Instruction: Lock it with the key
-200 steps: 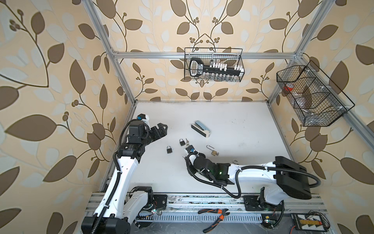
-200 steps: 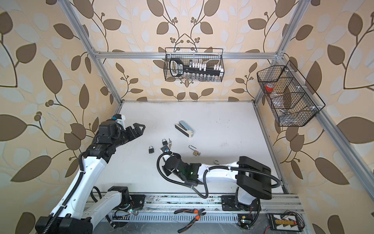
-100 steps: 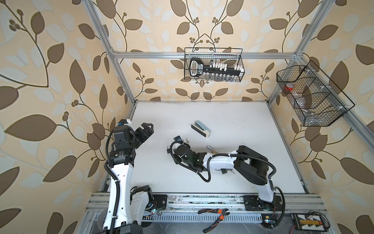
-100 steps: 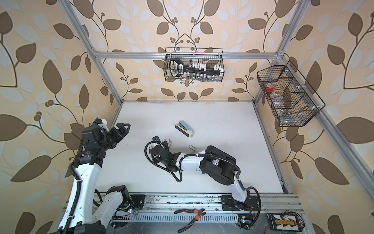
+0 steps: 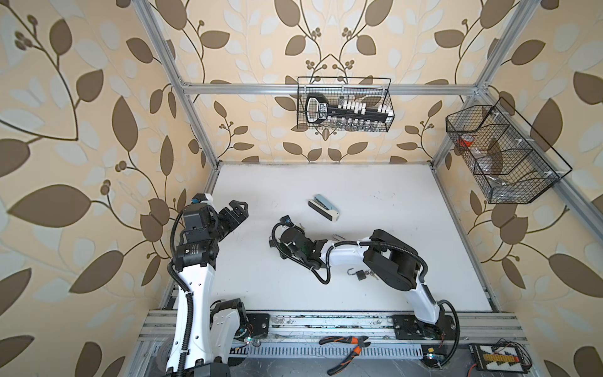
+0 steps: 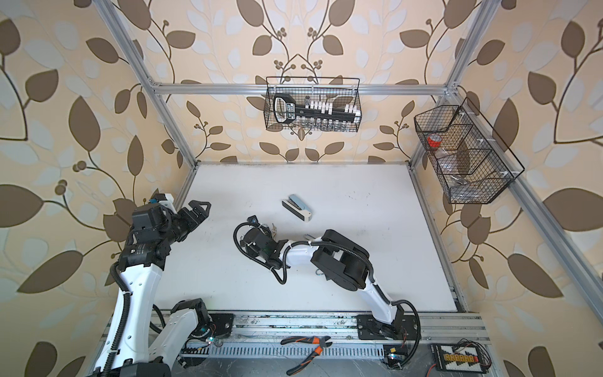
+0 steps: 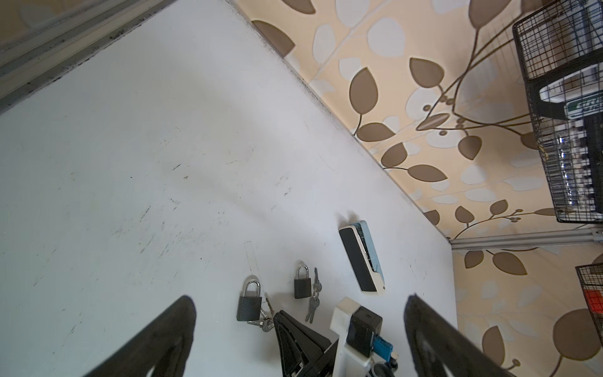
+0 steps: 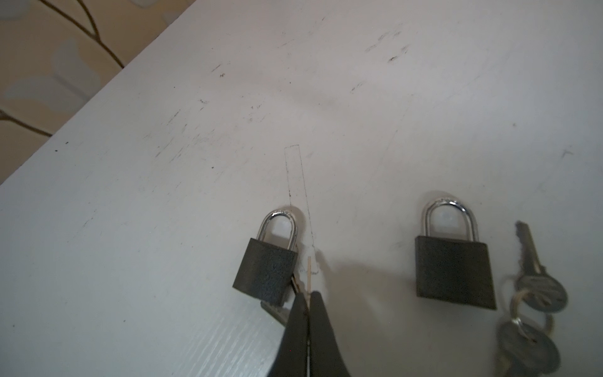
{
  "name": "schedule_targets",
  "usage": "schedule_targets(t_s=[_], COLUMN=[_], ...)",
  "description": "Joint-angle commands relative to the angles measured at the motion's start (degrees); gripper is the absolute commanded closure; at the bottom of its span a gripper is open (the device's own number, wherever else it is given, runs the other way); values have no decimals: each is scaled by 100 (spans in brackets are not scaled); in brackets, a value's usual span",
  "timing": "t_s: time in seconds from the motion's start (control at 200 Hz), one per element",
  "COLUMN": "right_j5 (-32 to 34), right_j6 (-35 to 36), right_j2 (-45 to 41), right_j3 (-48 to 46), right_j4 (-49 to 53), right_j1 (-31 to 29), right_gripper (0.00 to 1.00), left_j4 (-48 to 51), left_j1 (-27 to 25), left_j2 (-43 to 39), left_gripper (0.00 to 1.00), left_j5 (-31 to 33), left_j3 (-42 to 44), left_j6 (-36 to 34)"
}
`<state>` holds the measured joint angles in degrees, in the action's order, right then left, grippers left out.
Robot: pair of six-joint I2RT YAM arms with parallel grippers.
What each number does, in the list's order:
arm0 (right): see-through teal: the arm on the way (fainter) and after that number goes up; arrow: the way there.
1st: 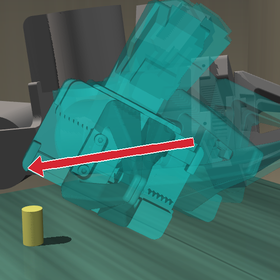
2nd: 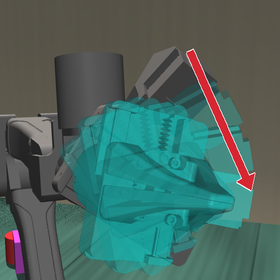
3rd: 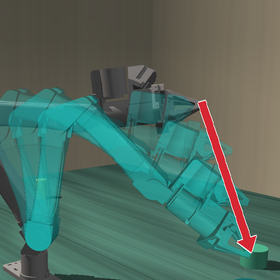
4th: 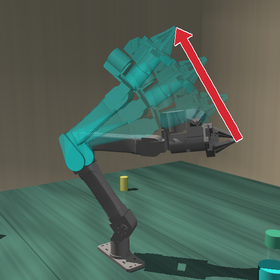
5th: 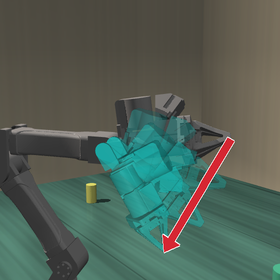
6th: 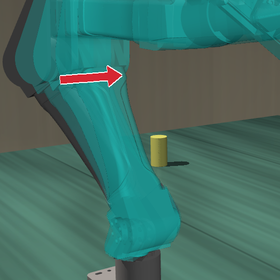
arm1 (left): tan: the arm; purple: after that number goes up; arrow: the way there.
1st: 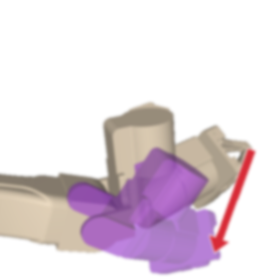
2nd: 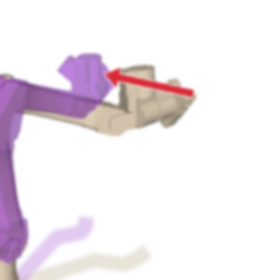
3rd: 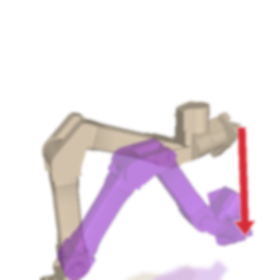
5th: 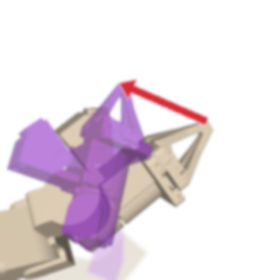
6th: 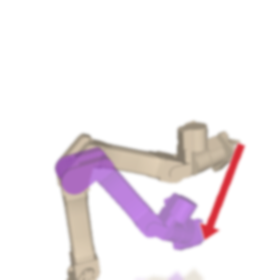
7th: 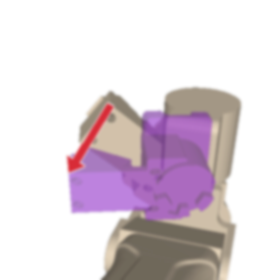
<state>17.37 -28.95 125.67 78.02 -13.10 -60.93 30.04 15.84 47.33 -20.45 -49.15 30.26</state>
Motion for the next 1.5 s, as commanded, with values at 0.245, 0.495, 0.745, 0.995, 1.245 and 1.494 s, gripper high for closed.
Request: schedule_targets(t_s=[0.245,0.495,0.745,0.995,1.245,1.494], right_j5=[114,-305,811,853,308,-816], right_j6=[223,938,212,-153,-946,-766], right_j2=[34,-1386,-3409,-5261,-5964,-5785], right_j3=[183,-1043,-2921,-4118,-4062,-3980], right_j4=[12,-865,-129,1403,3250,3707], right_j1=[61,55,76,344,1711,2603], right_gripper=[76,45,16,1,6,22], left_j4=[260,544,284,-856,-2168,-2871], left_j1=[18,-715,-3238,-5350,-6325,-6592], left_j2=[11,-46,-154,862,2140,2968], left_gripper=[1,1,1,1,1,5], left_j5=[306,848,2313,3062,2828,2153], left_j3=[-174,-216,239,559,675,677], left_j6=[-426,-423,176,381,196,172])
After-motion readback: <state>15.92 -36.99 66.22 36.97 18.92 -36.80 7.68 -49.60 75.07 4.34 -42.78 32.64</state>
